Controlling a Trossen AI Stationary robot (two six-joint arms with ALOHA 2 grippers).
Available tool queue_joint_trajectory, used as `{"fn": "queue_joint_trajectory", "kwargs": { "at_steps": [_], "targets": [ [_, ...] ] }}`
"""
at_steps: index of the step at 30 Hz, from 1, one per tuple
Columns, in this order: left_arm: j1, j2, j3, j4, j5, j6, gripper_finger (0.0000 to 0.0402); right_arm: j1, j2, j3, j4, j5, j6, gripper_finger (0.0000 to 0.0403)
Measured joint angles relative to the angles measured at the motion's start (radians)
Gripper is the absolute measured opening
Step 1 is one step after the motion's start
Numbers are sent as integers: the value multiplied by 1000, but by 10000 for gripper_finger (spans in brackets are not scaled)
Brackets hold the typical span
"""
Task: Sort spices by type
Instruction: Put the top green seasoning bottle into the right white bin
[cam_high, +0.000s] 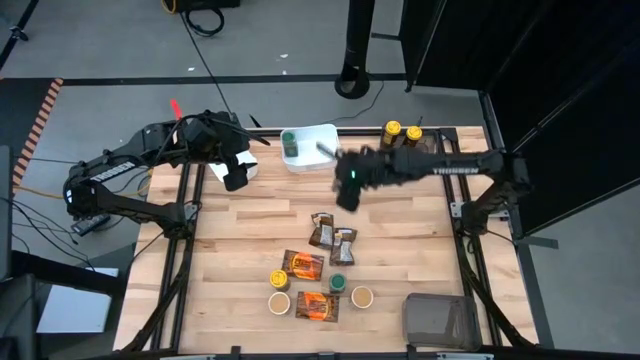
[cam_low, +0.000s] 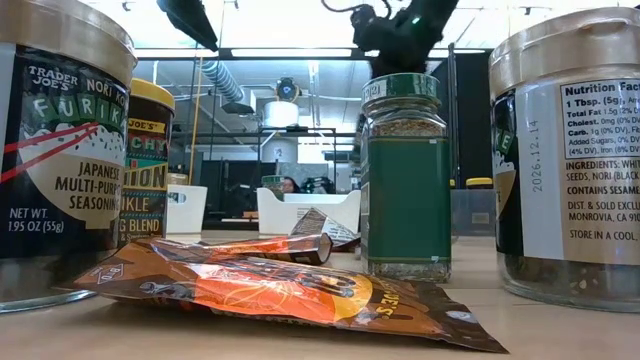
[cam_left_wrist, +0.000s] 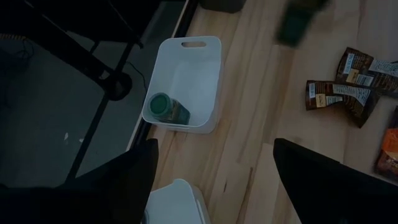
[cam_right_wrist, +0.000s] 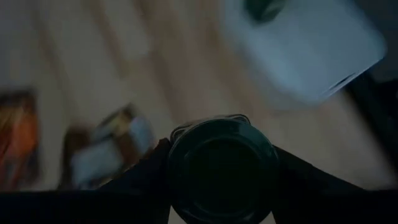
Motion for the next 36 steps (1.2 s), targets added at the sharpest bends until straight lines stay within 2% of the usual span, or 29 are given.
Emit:
{"fn": "queue_joint_trajectory", "kwargs": {
  "at_steps": [8,17,20,27,36],
  "targets": [
    [0,0,0,0,0,0,325,-188,1,4,237,-47,-84,206],
    [0,0,0,2,0,0,325,-274,30,28,361,-56,-79,206],
    [0,0,0,2,0,0,325,-279,105,114,333,-62,-98,206],
    [0,0,0,0,0,0,325,-304,354,422,63,-61,-182,206],
    [0,0,0,0,0,0,325,-347,547,691,-25,-138,-228,206]
  ]
}}
